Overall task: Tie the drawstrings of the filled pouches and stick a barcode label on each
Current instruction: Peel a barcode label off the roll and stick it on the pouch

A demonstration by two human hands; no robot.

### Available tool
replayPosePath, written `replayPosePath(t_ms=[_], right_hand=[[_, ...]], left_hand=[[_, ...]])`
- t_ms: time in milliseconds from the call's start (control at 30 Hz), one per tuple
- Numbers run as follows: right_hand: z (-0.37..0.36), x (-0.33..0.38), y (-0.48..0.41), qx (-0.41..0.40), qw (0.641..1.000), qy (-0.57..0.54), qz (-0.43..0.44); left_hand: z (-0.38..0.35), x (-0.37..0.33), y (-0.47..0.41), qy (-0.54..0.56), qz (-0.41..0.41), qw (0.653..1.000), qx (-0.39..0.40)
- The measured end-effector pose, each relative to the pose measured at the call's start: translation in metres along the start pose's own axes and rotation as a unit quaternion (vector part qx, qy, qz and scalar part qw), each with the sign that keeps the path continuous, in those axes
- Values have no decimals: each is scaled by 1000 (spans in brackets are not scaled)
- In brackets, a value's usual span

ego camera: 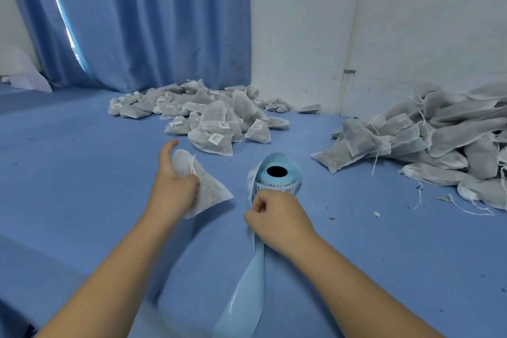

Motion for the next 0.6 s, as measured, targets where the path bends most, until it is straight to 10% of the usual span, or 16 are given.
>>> replayPosePath(t_ms=[300,600], right_hand=[[20,-27,8,52,881,-470,-26],[25,-21,17,100,806,-584,-16]], left_hand=[[-44,0,5,10,5,998,69],[-87,-9,35,64,-11,988,137]])
Point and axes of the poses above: each hand's wrist, its own y-axis away from the middle knuckle, its own z-axis out of the back of the hand, x = y × z, the point moved 5 cm from there along -y, towards the middle knuckle, and after that the axes turned 6 degrees about x, right-handed, at the moved point
